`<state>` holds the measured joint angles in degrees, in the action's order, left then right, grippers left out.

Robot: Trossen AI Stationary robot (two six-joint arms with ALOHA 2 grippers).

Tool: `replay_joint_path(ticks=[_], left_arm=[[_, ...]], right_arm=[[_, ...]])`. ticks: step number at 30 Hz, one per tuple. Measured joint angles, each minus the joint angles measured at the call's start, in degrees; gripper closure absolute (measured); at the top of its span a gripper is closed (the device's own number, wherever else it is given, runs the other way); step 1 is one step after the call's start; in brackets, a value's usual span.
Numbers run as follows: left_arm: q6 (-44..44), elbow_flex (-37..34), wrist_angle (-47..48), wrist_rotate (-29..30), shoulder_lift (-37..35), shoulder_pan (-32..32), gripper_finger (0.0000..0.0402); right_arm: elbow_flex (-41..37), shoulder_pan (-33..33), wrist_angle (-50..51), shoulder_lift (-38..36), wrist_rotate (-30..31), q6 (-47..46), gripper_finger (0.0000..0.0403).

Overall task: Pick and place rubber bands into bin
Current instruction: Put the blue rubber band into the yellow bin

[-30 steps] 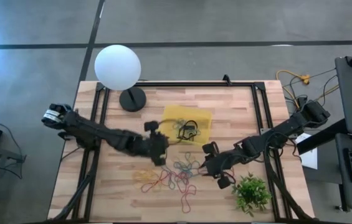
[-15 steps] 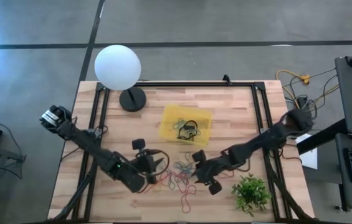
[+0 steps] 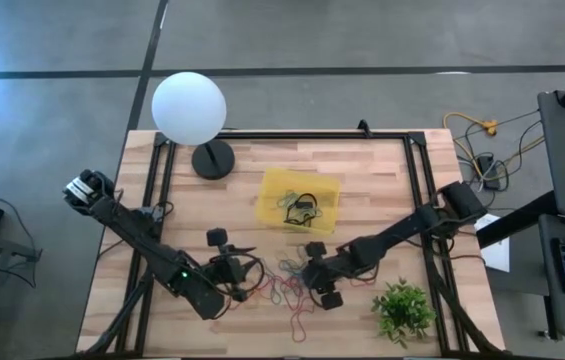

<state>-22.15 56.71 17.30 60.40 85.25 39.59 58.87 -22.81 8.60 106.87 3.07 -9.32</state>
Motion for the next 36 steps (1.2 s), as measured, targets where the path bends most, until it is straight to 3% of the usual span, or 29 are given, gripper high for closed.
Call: replay_joint_path(ticks=[23,36], left_arm=[[0.02,-0.19,-0.11,-0.02,0.0,0.17,0.0285],[0.0,-0.77,-0.05,-0.04,0.0,0.2,0.0285]], right_arm=[[-1.65,-0.02,0.23,0.13,0.11,-2.3,0.0318],[-2.27,-0.04,0.06,0.15,0.04,-2.3,0.0327]])
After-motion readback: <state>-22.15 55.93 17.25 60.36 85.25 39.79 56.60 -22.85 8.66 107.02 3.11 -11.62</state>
